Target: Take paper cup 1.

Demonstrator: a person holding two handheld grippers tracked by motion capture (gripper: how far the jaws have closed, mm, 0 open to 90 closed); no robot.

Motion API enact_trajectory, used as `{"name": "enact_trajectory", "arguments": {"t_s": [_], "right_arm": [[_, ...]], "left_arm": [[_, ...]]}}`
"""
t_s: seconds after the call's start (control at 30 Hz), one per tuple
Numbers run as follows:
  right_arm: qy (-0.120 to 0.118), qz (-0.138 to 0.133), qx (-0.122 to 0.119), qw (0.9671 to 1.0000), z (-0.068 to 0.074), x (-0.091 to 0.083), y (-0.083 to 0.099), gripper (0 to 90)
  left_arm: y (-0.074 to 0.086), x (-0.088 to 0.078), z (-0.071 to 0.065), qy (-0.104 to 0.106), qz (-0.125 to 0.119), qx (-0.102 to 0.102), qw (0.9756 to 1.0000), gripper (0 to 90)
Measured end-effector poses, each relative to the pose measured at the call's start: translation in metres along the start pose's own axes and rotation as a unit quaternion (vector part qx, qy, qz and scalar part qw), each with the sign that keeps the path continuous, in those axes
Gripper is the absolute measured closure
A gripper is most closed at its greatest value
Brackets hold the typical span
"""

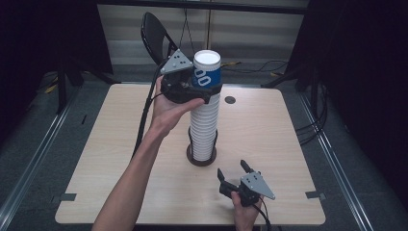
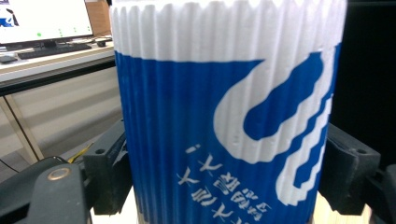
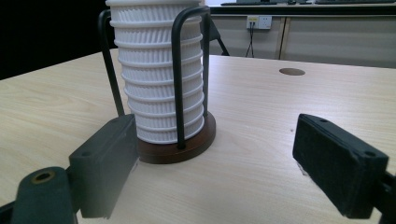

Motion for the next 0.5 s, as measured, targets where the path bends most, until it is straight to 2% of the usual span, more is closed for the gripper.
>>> {"name": "enact_trajectory", "arguments": {"t_s": [0.3,0.4,0.5], "right_arm": [[0.000,0.000,0.000,1.0000,-0.0001,0.0001,0.0000,13.9],[0.000,0.001,0.001,1.0000,-0.0001,0.0001,0.0000,13.9],[0.000,0.001,0.001,1.0000,-0.0001,0.0001,0.0000,14.0]], "left_arm": [[-0.0011,-0.0004,0.0010,0.002,0.004,-0.002,1.0000,19.8],[-0.0037,-0.0006,0.0003,-0.001,-0.008,-0.004,1.0000,20.2],[-0.0061,-0.0012,0.0001,-0.003,-0.009,-0.002,0.9999,20.4]]}}
Point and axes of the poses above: each handheld gripper's, and its own axes: x roughly forward along the jaws, y roughly out of its underside, z roughly to its left, the point moved 4 cm from there along x, roughly forward along the jaws, and after that the axes turned 12 degrees about -z, right-handed, at the moved point
